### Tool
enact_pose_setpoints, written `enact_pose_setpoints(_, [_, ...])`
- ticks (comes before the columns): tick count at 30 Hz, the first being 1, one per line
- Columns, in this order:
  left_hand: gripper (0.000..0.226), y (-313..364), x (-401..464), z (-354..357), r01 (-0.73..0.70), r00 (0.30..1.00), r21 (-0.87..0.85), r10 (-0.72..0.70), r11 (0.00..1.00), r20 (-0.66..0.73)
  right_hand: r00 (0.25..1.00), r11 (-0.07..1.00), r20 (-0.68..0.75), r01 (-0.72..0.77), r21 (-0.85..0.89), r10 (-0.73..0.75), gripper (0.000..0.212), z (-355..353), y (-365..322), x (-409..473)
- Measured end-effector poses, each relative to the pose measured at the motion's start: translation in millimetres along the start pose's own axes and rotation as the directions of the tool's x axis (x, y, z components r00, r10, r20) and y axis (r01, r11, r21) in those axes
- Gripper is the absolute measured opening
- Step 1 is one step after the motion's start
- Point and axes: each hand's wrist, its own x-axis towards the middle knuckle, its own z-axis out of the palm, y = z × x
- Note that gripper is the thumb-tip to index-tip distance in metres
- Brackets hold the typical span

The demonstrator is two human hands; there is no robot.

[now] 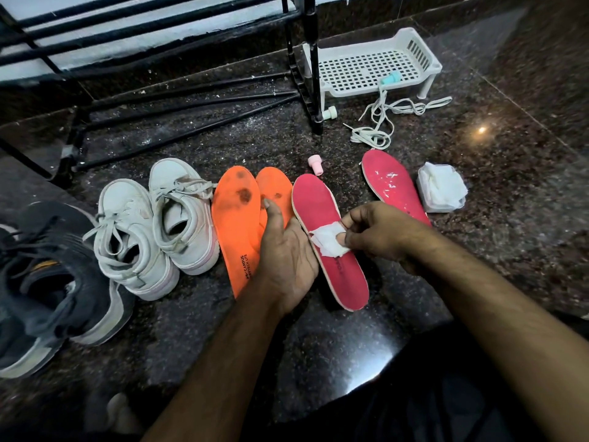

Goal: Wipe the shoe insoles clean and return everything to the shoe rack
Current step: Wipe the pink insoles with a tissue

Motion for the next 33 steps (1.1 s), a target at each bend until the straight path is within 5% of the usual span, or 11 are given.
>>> enact_pose_setpoints(7, [0.102, -4, 6, -9, 0.02, 0.999, 0.275, -0.01, 0.961, -0.037, 0.983, 0.954, -0.18, -0.026, -0.3, -0.03, 0.004, -2, 5, 18])
enact_pose_setpoints(16, [0.097, -6, -1, 1, -0.003, 0.998, 0.399, 0.026, 0.917, -0.053, 0.964, 0.912, -0.262, -0.073, -0.403, -0.039, 0.01, -15, -3, 6])
enact_pose_setpoints(26, [0.1, -39, -7, 21, 0.147, 0.988, 0.252, -0.153, 0.957, 0.007, 0.875, 0.85, -0.467, -0.148, -0.505, -0.125, 0.011, -69, 15, -12])
enact_pose_setpoints(33, [0.108, -52, -18, 29, 0.216, 0.972, 0.223, -0.231, 0.951, 0.044, 0.927, 0.724, -0.362, -0.318, -0.612, 0.1, 0.029, -79, 24, -16])
